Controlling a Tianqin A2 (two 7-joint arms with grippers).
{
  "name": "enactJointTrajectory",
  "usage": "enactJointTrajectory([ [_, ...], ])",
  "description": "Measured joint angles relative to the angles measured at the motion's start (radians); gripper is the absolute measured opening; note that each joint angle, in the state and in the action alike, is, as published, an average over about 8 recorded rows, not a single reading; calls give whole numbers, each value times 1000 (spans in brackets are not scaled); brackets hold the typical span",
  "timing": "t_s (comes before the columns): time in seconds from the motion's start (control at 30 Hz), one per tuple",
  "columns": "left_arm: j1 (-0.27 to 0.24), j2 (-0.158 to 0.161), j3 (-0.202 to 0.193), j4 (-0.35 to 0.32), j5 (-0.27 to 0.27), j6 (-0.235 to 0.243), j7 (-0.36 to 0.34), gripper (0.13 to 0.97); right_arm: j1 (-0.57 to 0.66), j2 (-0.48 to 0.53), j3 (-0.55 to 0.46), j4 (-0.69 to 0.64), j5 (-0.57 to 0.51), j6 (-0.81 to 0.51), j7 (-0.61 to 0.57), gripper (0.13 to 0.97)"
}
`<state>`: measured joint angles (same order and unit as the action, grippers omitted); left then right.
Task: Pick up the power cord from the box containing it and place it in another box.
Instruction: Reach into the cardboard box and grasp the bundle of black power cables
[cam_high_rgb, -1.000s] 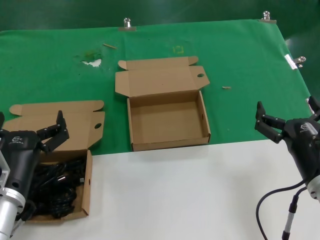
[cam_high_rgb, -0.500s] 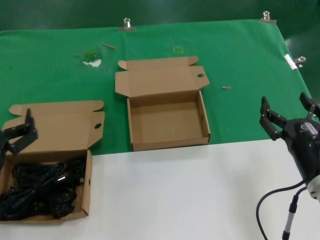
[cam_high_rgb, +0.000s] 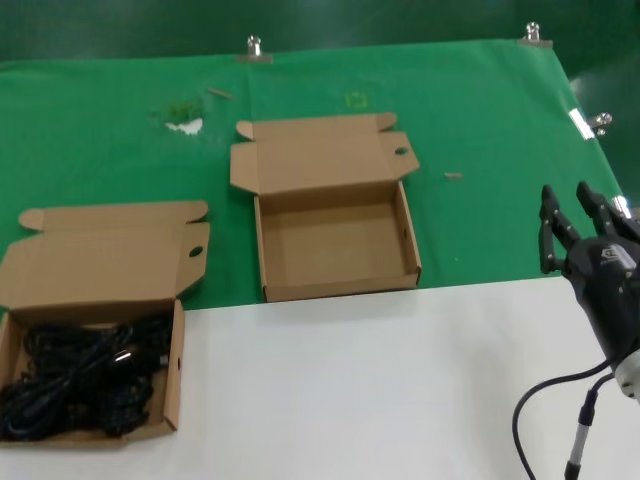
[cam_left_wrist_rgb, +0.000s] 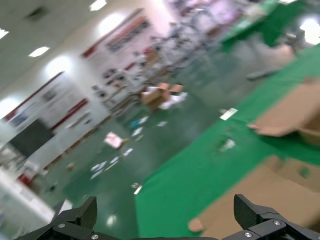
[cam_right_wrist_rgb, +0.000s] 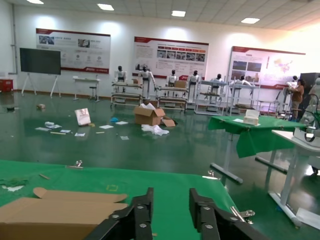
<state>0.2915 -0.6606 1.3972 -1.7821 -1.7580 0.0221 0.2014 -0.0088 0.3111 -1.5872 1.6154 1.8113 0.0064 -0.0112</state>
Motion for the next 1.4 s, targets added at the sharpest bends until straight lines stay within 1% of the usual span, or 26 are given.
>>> enactJointTrajectory([
  [0.07, 34, -15, -25, -12, 12, 43, 29, 965, 0, 0, 0, 0, 0, 0, 0, 352],
  [0.1, 47, -23, -33, -14, 18, 63, 43, 965, 0, 0, 0, 0, 0, 0, 0, 352],
  [0.2, 72, -49, -32, -3, 43, 106, 70, 965, 0, 0, 0, 0, 0, 0, 0, 302],
  [0.27, 74, -69, -16, 15, 66, 124, 75, 965, 0, 0, 0, 0, 0, 0, 0, 268],
  [0.33, 66, -87, 11, 39, 93, 135, 69, 965, 0, 0, 0, 0, 0, 0, 0, 234],
  [0.37, 59, -94, 26, 52, 107, 139, 64, 965, 0, 0, 0, 0, 0, 0, 0, 217],
  [0.4, 50, -99, 41, 65, 121, 143, 59, 965, 0, 0, 0, 0, 0, 0, 0, 217],
  [0.47, 27, -104, 74, 93, 154, 151, 45, 965, 0, 0, 0, 0, 0, 0, 0, 199],
  [0.57, -13, -99, 122, 137, 204, 162, 23, 965, 0, 0, 0, 0, 0, 0, 0, 173],
  [0.67, -53, -84, 166, 182, 247, 171, 9, 965, 0, 0, 0, 0, 0, 0, 0, 147],
  [0.77, -86, -66, 202, 221, 279, 174, 8, 965, 0, 0, 0, 0, 0, 0, 0, 145],
  [0.87, -110, -51, 231, 251, 299, 171, 19, 965, 0, 0, 0, 0, 0, 0, 0, 142],
  [1.03, -134, -33, 264, 288, 300, 158, 55, 965, 0, 0, 0, 0, 0, 0, 0, 139],
  [1.2, -153, -16, 286, 319, 278, 141, 104, 965, 0, 0, 0, 0, 0, 0, 0, 139],
  [1.4, -170, 3, 309, 341, 256, 118, 161, 930, 0, 0, 0, 0, 0, 0, 0, 139],
])
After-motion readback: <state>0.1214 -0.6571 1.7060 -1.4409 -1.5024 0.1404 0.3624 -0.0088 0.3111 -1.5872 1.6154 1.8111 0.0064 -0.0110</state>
